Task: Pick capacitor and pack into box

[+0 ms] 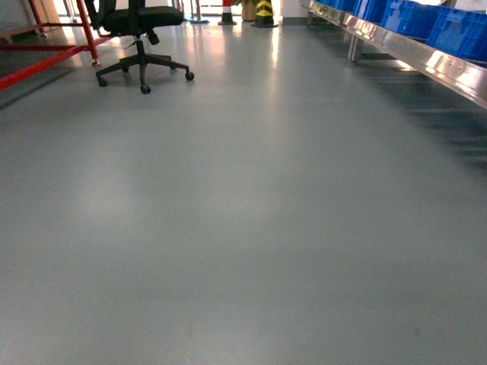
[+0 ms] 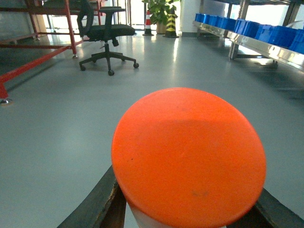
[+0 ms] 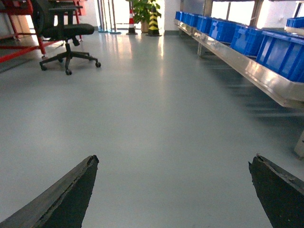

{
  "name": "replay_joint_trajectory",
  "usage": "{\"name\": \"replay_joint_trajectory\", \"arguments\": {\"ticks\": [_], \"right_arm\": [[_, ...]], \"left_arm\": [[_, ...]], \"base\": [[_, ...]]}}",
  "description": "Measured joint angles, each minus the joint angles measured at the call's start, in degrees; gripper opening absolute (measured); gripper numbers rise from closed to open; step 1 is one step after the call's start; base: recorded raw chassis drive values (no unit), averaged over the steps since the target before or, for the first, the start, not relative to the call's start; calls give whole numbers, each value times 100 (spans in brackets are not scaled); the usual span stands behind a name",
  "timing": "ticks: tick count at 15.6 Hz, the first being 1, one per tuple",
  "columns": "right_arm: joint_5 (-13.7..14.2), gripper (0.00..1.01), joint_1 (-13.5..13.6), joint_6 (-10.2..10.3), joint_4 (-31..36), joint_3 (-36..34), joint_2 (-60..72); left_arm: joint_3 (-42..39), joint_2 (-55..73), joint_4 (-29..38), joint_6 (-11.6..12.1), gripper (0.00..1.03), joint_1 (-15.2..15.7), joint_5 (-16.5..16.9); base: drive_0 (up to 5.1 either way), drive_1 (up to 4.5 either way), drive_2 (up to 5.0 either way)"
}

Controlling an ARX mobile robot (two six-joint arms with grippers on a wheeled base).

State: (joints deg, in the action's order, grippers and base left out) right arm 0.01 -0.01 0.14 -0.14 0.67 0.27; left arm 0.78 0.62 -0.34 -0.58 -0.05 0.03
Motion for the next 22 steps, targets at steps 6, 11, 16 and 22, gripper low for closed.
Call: {"name": "replay_joint_trajectory", "arguments": {"ticks": [6, 11, 16, 22], "right_arm": [[0, 98, 0, 0, -22, 0, 0], [0, 98, 0, 0, -13, 0, 0], [-2, 98, 0, 0, -7, 0, 0], [-7, 98, 0, 0, -11, 0, 0]], "left_arm": [[0, 0, 7, -2, 44, 0, -7], [0, 0, -9, -2, 44, 0, -2], [0, 0, 7, -2, 44, 0, -4], [0, 0, -9, 0, 44, 0, -7]], "base": [[-509, 237, 237], [-509, 237, 237], [-509, 237, 237], [-509, 237, 237]]}}
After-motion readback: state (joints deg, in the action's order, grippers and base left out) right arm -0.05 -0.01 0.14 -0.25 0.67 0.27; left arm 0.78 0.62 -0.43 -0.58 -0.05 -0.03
